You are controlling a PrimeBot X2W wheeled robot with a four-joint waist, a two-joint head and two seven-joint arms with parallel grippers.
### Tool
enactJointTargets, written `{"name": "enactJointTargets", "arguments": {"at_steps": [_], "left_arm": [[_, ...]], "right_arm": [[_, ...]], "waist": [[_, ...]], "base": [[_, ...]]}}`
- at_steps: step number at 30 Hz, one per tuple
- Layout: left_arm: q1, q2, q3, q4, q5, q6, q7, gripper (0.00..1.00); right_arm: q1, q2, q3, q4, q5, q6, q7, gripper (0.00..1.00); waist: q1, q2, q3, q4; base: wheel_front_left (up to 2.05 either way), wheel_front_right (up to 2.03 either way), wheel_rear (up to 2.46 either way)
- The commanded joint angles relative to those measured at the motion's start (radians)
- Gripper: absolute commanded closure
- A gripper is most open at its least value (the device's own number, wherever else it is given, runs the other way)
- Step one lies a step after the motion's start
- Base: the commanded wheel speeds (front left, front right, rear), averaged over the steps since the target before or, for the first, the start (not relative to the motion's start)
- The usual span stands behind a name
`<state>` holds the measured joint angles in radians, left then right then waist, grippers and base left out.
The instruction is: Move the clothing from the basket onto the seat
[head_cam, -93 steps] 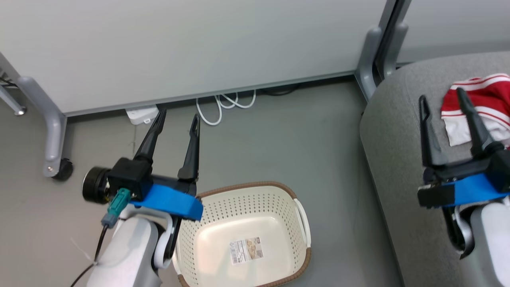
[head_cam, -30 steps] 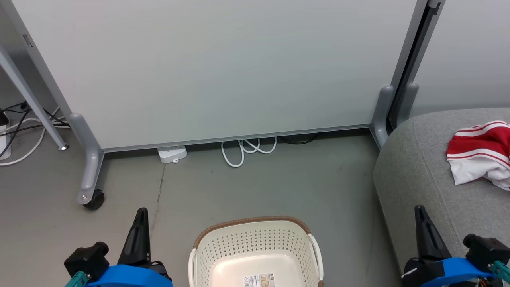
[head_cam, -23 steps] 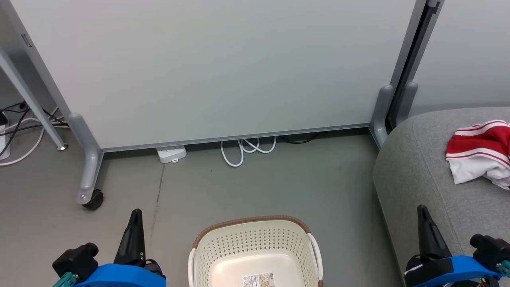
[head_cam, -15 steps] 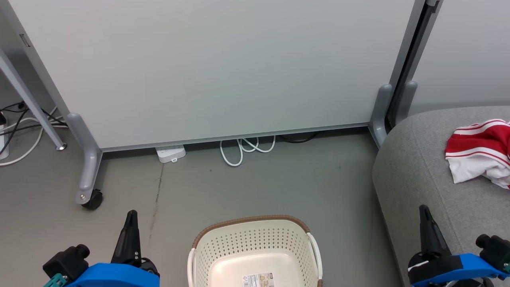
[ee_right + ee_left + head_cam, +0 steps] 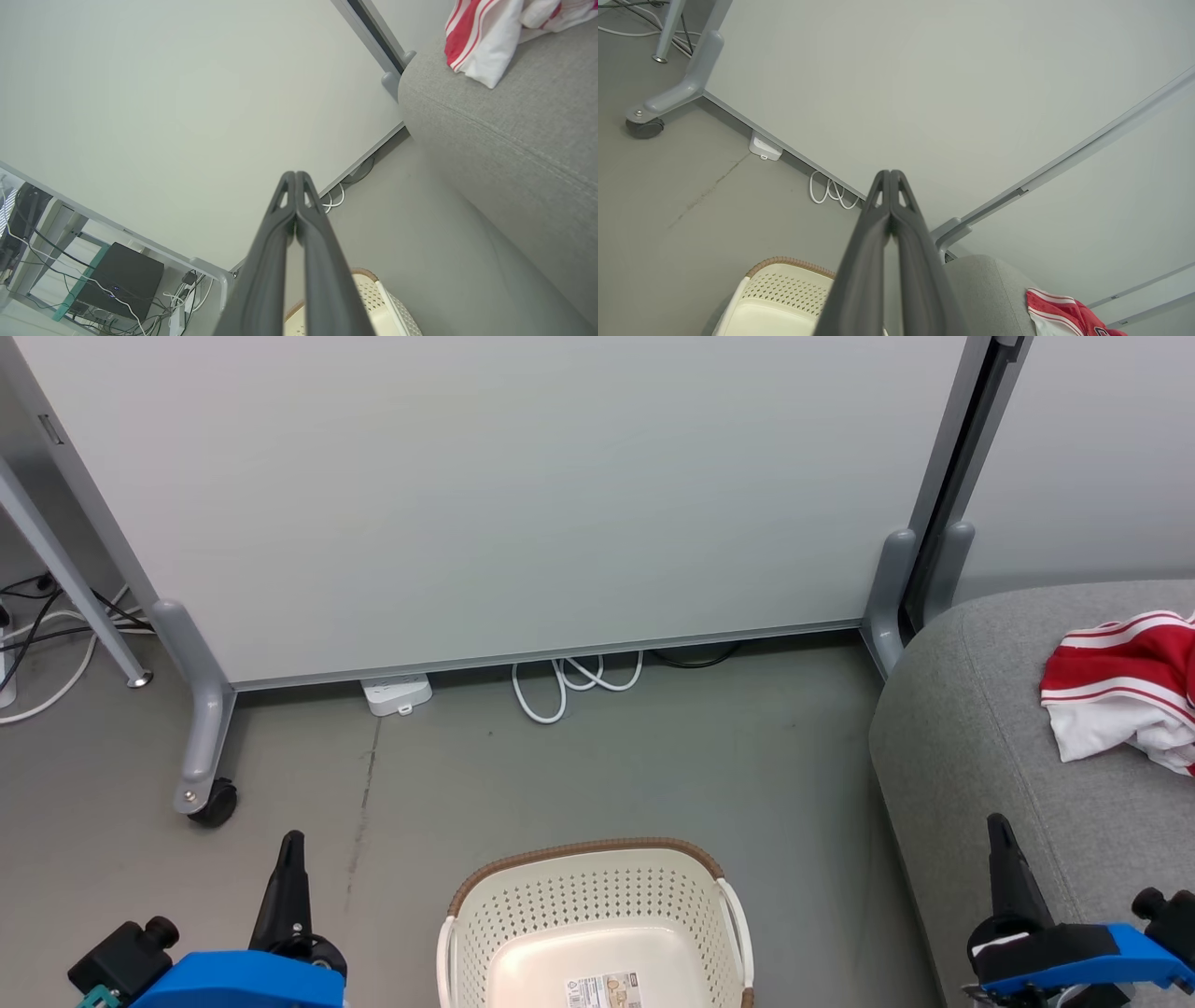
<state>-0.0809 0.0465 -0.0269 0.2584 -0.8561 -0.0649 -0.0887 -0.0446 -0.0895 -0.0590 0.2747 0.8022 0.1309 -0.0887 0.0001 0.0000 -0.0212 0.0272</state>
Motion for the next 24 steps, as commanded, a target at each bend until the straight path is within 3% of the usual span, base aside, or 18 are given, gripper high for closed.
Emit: {"name": "enactJointTargets", "arguments": {"at_steps": [1,24], "left_arm": [[-0.026,0.003,0.015,-0.015,-0.038,-0.008,0.010,1.00],[-0.031,0.004,0.061,-0.015,-0.294,-0.029,0.080,1.00]], "right_arm": [[-0.031,0.002,-0.006,-0.018,0.044,0.000,0.009,1.00],[-0.047,0.015,-0.025,-0.023,0.318,0.000,0.080,1.00]], "waist": [[-0.0001,0.0000,0.001,-0.001],[-0.0001,0.0000,0.007,-0.008]], "base": [[0.00,0.00,0.00],[0.00,0.00,0.00]]}}
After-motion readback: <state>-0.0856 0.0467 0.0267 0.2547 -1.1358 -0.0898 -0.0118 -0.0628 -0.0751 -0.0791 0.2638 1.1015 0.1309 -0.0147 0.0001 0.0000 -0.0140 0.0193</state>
